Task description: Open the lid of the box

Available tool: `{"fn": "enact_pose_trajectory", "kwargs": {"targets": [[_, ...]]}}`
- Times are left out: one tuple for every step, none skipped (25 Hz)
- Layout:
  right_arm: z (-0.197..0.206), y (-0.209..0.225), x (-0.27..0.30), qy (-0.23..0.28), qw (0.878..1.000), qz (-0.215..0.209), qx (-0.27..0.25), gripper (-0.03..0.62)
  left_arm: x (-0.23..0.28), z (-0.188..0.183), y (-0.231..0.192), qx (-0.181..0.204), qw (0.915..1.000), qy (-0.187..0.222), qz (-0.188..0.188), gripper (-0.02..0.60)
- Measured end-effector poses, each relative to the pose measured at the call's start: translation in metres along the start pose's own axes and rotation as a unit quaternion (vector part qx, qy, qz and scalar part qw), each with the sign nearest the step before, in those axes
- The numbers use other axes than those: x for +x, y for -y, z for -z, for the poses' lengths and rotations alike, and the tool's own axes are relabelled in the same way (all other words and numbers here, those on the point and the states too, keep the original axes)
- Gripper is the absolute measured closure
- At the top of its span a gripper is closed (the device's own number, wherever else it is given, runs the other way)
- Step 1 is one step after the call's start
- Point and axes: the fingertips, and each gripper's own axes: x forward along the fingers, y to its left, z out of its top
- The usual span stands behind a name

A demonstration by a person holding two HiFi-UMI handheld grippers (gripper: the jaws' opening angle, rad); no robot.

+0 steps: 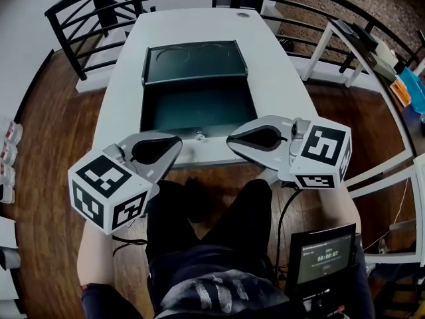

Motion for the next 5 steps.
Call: {"fn": "enact_pose_trajectory", "kwargs": {"targets": [[-0.0007, -0.0004, 0.0004, 0.0, 1.0, -0.001, -0.001, 0.591, -0.0006, 0.0001, -0.0001, 0.0, 1.0, 0.0, 0.0, 0.565], [-0.0013, -0.0007, 0.0005, -0.001, 1.0, -0.001, -0.001, 0.591, -0.0008, 0.0002, 0.0, 0.0, 1.0, -0.001, 0.001, 0.565], [-0.0017, -0.0009, 0.0006, -0.001, 1.0, -0.001, -0.002, 0.591, -0.0009, 0.0003, 0.0001, 0.0, 1.0, -0.001, 0.001, 0.565], [-0.002, -0.001, 0.0006, -0.001, 1.0, -0.001, -0.002, 0.591, -0.0009, 0.0005, 0.0003, 0.0, 1.0, -0.002, 0.002, 0.565], [-0.0023, -0.0011, 0.0007, -0.002, 1.0, -0.001, -0.003, 0.591, -0.0009, 0.0008, 0.0004, 0.0, 1.0, -0.002, 0.002, 0.565]]}}
